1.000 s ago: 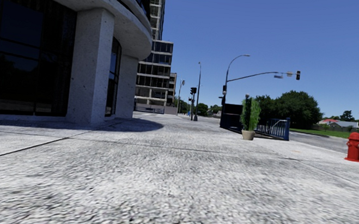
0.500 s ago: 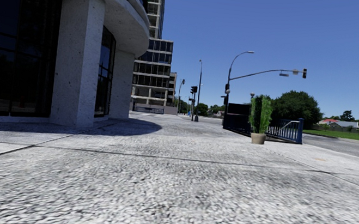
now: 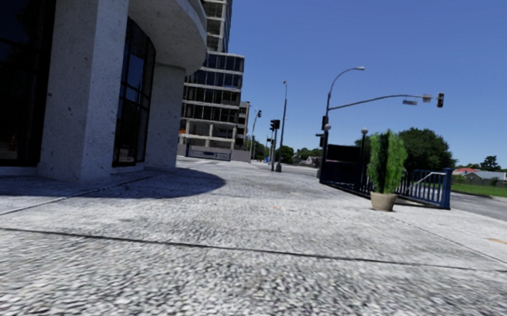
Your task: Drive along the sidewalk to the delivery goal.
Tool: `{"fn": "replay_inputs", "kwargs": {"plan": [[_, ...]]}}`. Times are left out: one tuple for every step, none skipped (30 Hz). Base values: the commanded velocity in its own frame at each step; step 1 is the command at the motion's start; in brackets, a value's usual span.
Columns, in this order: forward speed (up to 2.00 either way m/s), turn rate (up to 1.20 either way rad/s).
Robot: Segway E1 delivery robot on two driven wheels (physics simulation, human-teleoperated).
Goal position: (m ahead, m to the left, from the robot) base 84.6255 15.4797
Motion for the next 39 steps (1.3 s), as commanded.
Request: {"fn": "replay_inputs", "kwargs": {"plan": [[2.00,0.00],[2.00,0.00],[2.00,0.00],[2.00,0.00],[2.00,0.00],[2.00,0.00],[2.00,0.00],[2.00,0.00],[2.00,0.00],[2.00,0.00],[2.00,0.00],[2.00,0.00],[2.00,0.00],[2.00,0.00],[2.00,0.00],[2.00,0.00],[2.00,0.00],[2.00,0.00],[2.00,0.00],[2.00,0.00],[2.00,0.00],[2.00,0.00],[2.00,0.00],[2.00,0.00],[2.00,0.00],[2.00,0.00],[2.00,0.00],[2.00,0.00],[2.00,0.00],[2.00,0.00],[2.00,0.00],[2.00,0.00],[2.00,0.00],[2.00,0.00],[2.00,0.00],[2.00,0.00],[2.00,0.00],[2.00,0.00],[2.00,0.00]]}}
